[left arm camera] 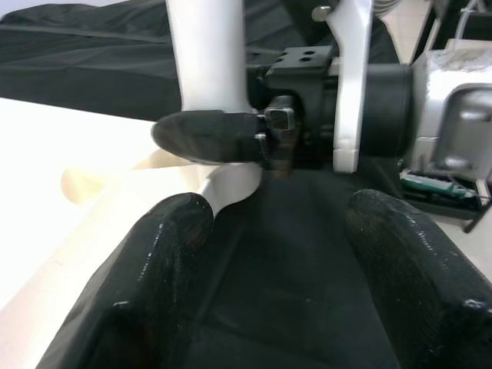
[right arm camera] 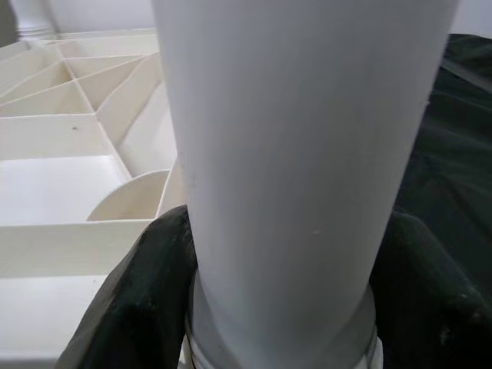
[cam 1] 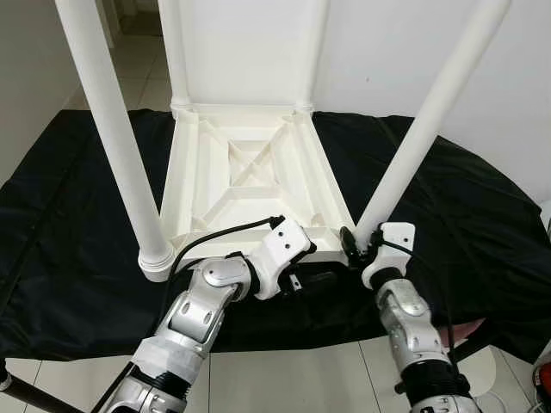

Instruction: Building children table

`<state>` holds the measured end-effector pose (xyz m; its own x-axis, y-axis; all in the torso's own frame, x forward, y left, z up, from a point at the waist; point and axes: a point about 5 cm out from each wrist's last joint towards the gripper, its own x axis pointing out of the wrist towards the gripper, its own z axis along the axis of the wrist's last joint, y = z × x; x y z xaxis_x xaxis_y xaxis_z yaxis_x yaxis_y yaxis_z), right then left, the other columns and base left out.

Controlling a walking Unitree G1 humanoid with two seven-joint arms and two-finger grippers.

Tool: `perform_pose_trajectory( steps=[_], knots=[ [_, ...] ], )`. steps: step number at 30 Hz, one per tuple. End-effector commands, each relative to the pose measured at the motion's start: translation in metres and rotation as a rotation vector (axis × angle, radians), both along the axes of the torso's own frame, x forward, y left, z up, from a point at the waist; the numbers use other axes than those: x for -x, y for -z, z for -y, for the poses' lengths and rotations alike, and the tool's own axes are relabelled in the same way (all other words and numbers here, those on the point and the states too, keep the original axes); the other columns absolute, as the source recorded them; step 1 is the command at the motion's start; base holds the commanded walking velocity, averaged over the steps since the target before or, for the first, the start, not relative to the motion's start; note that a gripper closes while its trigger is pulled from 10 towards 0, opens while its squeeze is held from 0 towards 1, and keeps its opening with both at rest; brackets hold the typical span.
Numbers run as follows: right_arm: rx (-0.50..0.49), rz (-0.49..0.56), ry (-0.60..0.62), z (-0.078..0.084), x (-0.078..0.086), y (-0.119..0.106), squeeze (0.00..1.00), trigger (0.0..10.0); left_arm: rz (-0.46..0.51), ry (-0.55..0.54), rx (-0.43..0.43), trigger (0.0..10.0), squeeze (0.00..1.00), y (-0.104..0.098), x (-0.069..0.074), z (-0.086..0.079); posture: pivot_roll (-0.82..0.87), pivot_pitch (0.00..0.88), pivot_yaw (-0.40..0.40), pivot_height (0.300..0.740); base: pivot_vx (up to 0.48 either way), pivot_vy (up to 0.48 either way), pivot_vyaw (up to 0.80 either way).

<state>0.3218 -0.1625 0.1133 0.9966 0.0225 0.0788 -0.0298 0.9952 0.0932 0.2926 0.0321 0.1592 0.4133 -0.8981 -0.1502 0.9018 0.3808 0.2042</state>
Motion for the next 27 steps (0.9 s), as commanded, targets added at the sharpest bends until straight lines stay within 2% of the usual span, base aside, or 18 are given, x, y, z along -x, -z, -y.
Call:
perform_pose_trajectory(
  steps=[1, 6, 9, 12, 13, 14, 15, 16, 20, 22, 23, 24, 27],
  knots=[
    [-0.084, -0.027, 0.105, -0.006, 0.005, 0.008, 0.0, 10.0, 0.044, -0.217, 0.034, 10.0, 0.0, -0.002, -0.011, -0.003, 0.03, 0.038, -0.045, 0.74, 0.0, 0.0, 0.0],
    [-0.103, -0.017, 0.105, -0.015, 0.007, 0.006, 0.0, 10.0, 0.043, -0.218, 0.044, 10.0, 0.0, -0.003, -0.01, -0.002, 0.03, 0.036, -0.047, 0.74, 0.0, 0.0, 0.0],
    [-0.081, 0.031, 0.007, -0.026, 0.012, -0.001, 0.0, 10.0, 0.058, -0.214, 0.037, 10.0, 0.0, -0.002, -0.01, -0.001, 0.02, 0.031, -0.048, 0.74, 0.0, 0.0, 0.0],
    [-0.083, 0.04, -0.003, -0.022, 0.014, -0.002, 0.0, 10.0, 0.062, -0.216, 0.035, 10.0, 0.0, -0.003, -0.012, -0.002, 0.03, 0.025, -0.048, 0.74, 0.0, 0.0, 0.0],
    [-0.088, 0.044, 0.007, -0.017, 0.015, -0.002, 0.46, 10.0, 0.065, -0.217, 0.034, 10.0, 0.0, -0.003, -0.012, -0.003, 0.03, 0.025, -0.048, 0.74, 0.0, 0.0, 0.0],
    [-0.088, 0.044, 0.007, -0.017, 0.015, -0.002, 0.46, 10.0, 0.065, -0.217, 0.034, 10.0, 0.0, -0.003, -0.012, -0.003, 0.03, 0.025, -0.048, 0.74, 0.0, 0.0, 0.0],
    [-0.082, 0.052, 0.023, -0.01, 0.016, -0.003, 1.0, 10.0, 0.067, -0.219, 0.032, 10.0, 0.0, -0.003, -0.012, -0.003, 0.03, 0.022, -0.048, 0.74, 0.0, 0.0, 0.0],
    [-0.082, 0.052, 0.023, -0.01, 0.016, -0.003, 1.0, 10.0, 0.067, -0.219, 0.032, 10.0, 0.0, -0.003, -0.012, -0.003, 0.03, 0.022, -0.048, 0.74, 0.0, 0.0, 0.0],
    [-0.05, 0.085, 0.0, 0.014, 0.023, -0.008, 1.0, 10.0, 0.069, -0.217, 0.024, 10.0, 0.0, -0.001, -0.012, -0.004, 0.03, 0.013, -0.049, 0.74, 0.0, 0.0, 0.0],
    [-0.04, 0.092, -0.022, 0.018, 0.025, -0.01, 1.0, 10.0, 0.069, -0.217, 0.02, 10.0, 0.0, -0.001, -0.012, -0.004, 0.04, 0.008, -0.049, 0.74, 0.0, 0.0, 0.0],
    [-0.009, 0.093, -0.053, 0.024, 0.027, -0.011, 0.0, 10.0, 0.069, -0.217, 0.016, 10.0, 0.0, 0.0, -0.012, -0.005, 0.04, 0.006, -0.048, 0.74, 0.0, 0.0, 0.0],
    [-0.009, 0.093, -0.053, 0.024, 0.027, -0.011, 0.0, 10.0, 0.069, -0.217, 0.016, 10.0, 0.0, 0.0, -0.012, -0.005, 0.04, 0.006, -0.048, 0.74, 0.0, 0.0, 0.0],
    [0.046, 0.089, -0.155, 0.035, 0.031, -0.013, 0.0, 10.0, 0.071, -0.218, 0.009, 10.0, 0.0, 0.001, -0.013, -0.005, 0.03, 0.0, -0.045, 0.74, 0.0, 0.0, 0.0]
  ],
)
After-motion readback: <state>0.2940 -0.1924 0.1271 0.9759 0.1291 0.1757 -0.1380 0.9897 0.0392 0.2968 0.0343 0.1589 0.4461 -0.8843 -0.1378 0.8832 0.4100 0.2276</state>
